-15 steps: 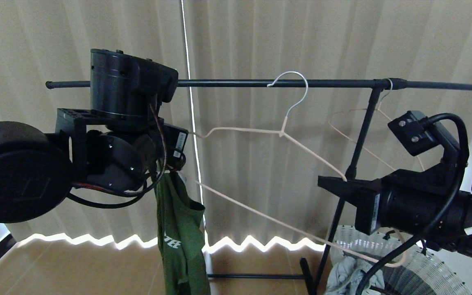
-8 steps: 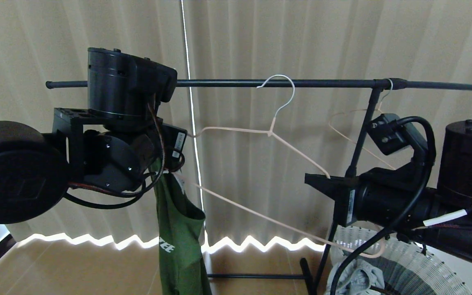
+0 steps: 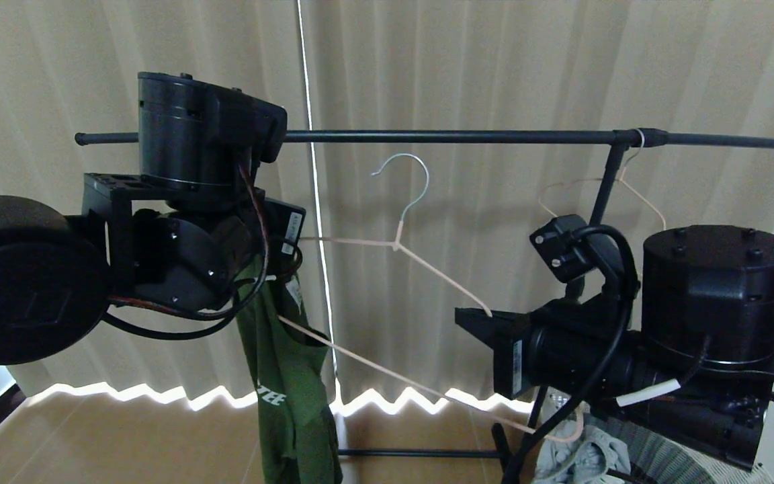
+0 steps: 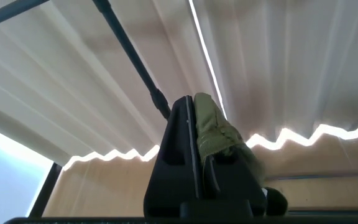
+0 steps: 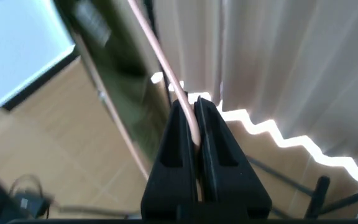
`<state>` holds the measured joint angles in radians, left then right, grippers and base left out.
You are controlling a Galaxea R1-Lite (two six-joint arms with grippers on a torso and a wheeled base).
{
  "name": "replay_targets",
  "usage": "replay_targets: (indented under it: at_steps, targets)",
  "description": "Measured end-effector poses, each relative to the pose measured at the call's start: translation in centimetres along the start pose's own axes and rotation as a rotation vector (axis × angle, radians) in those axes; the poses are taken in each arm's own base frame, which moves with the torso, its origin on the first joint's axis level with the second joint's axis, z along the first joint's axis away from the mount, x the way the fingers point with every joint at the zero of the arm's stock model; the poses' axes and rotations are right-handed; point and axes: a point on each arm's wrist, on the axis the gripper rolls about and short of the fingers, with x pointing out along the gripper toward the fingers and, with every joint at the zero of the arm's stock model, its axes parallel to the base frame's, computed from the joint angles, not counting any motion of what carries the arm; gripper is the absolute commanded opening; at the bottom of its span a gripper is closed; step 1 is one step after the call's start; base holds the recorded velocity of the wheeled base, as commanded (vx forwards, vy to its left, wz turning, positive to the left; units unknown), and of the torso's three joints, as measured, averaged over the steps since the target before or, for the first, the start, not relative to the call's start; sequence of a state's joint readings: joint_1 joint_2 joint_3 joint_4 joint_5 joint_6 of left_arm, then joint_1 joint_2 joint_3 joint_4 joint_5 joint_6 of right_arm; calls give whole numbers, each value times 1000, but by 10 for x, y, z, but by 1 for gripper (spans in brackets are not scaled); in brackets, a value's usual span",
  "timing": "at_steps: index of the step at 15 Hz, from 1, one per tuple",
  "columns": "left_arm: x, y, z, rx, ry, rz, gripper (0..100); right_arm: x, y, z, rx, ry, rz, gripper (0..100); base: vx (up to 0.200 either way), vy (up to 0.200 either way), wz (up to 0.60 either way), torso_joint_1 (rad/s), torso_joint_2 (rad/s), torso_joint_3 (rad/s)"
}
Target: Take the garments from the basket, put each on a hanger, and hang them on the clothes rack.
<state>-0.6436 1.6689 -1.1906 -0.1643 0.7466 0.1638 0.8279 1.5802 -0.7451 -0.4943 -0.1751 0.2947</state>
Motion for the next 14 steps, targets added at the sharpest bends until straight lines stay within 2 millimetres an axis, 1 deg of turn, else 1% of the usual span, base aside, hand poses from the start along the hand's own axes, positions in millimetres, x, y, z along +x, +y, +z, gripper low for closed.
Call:
replay_targets:
  at_steps: [1, 3, 4, 7, 9, 11, 14]
  targets:
    - [1, 1, 0, -3, 0, 3, 0, 0, 1, -3, -6, 4, -17, 0, 0, 0, 0, 0, 0, 0]
    - [0, 3, 1, -6, -1, 7, 0, 1, -1, -6, -18, 6, -123, 0, 0, 0, 0, 0, 0, 0]
    - [0, 4, 1, -6, 0, 9, 0, 2, -2, -6, -20, 0, -153, 0, 0, 0, 0, 0, 0, 0]
    - [-1, 9, -1, -4, 9, 23, 0, 4, -14, 1, -3, -27, -216, 0, 0, 0, 0, 0, 0, 0]
    - [-1, 10, -3, 5, 21, 30, 0, 4, -19, 7, 10, -52, -241, 0, 0, 0, 0, 0, 0, 0]
    - [-2, 10, -5, 15, 32, 34, 0, 5, -20, 11, 17, -69, -244, 0, 0, 0, 0, 0, 0, 0]
    - [-9, 2, -5, 22, 19, 2, 0, 6, -20, 13, 20, -75, -242, 0, 0, 0, 0, 0, 0, 0]
